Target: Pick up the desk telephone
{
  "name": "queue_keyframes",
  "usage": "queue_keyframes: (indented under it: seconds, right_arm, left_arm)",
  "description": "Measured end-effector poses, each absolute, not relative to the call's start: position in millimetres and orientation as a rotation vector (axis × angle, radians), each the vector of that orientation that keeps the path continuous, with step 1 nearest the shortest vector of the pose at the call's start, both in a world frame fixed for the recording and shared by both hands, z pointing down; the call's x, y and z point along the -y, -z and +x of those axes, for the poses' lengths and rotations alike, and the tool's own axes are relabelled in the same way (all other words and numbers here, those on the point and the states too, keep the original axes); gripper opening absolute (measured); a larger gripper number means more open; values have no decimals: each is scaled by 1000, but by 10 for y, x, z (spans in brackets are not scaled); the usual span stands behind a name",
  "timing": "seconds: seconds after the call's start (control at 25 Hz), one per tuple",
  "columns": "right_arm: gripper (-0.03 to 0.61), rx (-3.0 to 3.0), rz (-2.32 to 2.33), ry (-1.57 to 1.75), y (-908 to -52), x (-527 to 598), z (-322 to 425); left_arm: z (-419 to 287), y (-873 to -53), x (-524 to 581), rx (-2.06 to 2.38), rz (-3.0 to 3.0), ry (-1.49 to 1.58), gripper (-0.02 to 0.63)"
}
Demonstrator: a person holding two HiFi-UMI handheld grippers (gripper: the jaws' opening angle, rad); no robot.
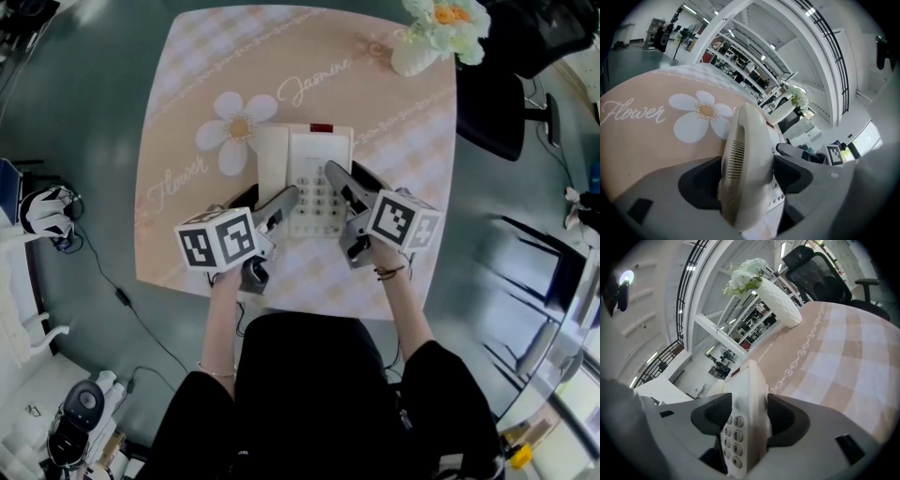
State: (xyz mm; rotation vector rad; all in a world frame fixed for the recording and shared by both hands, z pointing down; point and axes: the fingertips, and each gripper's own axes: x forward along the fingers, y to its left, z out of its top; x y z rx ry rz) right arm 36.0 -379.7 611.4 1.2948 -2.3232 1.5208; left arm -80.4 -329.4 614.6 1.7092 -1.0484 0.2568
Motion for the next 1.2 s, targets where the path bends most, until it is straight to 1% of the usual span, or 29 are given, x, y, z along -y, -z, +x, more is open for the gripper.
queue_keyframes:
  seconds: [0.72,1.2]
  right_arm:
    - [215,2274,1283,-1546,-6182,3806,340]
    - [206,2273,1311,-1462,-6087,3823,351]
  left_arm:
    - [-774,-6224,3303,1005,1721,-301,328]
    - [-740,-6162,3277,1020,1699,-258,324]
